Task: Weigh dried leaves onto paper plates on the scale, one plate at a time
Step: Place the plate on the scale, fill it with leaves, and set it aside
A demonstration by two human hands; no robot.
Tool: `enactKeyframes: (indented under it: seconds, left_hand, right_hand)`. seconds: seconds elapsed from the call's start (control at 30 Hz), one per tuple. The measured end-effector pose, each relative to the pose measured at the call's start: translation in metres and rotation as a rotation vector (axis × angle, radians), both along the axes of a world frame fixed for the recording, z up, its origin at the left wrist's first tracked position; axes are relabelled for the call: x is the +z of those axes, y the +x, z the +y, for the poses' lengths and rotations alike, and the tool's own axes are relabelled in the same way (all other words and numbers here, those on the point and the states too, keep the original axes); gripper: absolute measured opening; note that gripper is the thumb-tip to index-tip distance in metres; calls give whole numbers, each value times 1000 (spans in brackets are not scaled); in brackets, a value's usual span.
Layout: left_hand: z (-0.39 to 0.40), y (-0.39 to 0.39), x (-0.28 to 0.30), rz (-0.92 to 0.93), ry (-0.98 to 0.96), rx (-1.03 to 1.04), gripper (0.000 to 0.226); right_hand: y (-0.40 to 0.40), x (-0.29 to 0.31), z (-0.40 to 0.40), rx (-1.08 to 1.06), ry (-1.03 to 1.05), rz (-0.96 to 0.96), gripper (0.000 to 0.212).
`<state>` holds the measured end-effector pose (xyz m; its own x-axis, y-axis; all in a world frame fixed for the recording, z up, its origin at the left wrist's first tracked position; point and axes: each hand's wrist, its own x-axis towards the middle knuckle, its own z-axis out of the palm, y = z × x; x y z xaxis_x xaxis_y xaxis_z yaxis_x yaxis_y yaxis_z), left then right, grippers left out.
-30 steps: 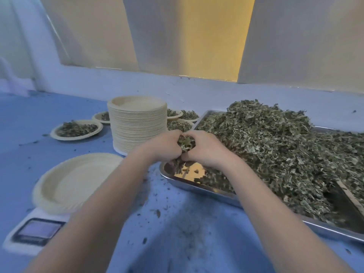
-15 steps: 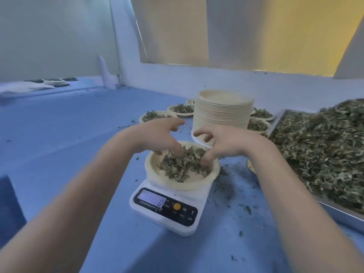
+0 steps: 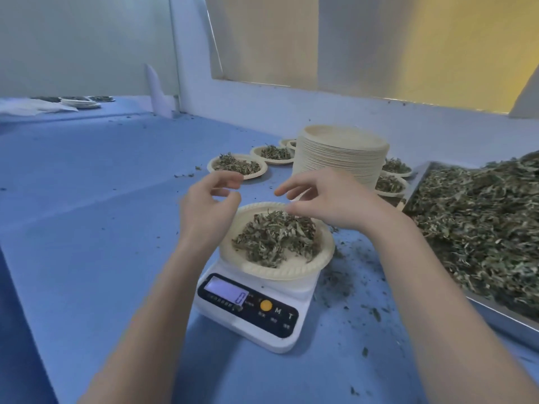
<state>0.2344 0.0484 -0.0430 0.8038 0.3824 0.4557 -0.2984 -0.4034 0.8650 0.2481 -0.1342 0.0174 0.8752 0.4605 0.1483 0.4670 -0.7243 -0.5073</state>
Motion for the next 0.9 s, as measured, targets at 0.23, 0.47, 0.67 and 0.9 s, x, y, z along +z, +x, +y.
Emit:
enactKeyframes:
  seconds: [0.23, 0.47, 0.67, 0.9]
  left_hand:
    - [14, -6, -13, 35, -107, 0, 26]
    - [12, -5, -16, 50, -12, 2, 25]
    - [1, -10, -11, -40, 153, 48, 29]
    - [-82, -7, 23, -161, 467, -214, 31]
  right_hand:
    - [2, -4, 0, -36, -22, -42, 15]
    - [4, -3, -4, -44, -14, -31, 14]
    - [0, 2, -5, -40, -35, -27, 13]
    - [-19, 16, -31, -75, -101, -110, 22]
